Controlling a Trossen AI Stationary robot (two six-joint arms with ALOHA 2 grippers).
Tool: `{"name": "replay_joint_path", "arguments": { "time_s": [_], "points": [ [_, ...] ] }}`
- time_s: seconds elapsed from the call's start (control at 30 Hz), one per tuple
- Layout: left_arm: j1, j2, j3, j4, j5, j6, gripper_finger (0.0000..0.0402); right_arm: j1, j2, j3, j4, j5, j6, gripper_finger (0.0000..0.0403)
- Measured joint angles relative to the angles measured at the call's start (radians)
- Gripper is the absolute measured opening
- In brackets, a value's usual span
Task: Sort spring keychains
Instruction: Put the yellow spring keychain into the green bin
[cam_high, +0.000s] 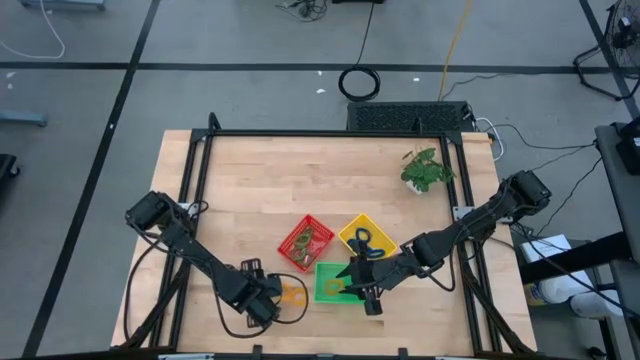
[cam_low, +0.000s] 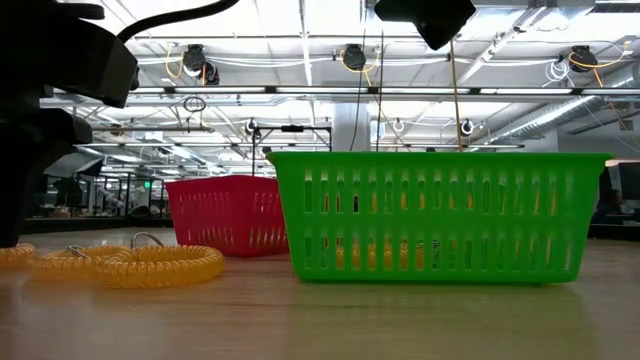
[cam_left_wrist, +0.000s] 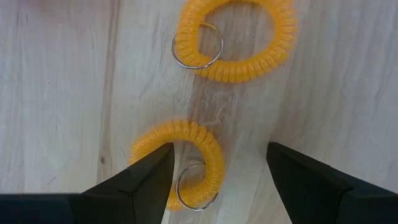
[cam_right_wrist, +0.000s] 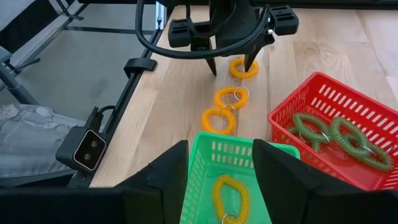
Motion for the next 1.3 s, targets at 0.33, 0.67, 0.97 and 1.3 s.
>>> {"name": "replay_joint_path", "arguments": {
  "time_s": [0.33, 0.67, 0.97, 1.3],
  "points": [
    [0.001, 0.002, 0.0, -0.003, 0.018, 0.0, 0.0269, 0.0, 0.0, 0.0, 0.0, 0.0, 0.0, 0.0164],
    [0.001, 0.003, -0.001, -0.004, 0.022, 0.0, 0.0218, 0.0, 0.0, 0.0, 0.0, 0.0, 0.0, 0.0164],
    [0.0, 0.003, -0.001, 0.0, 0.033, 0.003, 0.0084, 0.0, 0.0, 0.0, 0.0, 0.0, 0.0, 0.0164],
    [0.002, -0.01, -0.002, -0.011, 0.055, 0.078, 0.0009, 0.0, 0.0, 0.0, 0.0, 0.0, 0.0, 0.0165]
  ]
}}
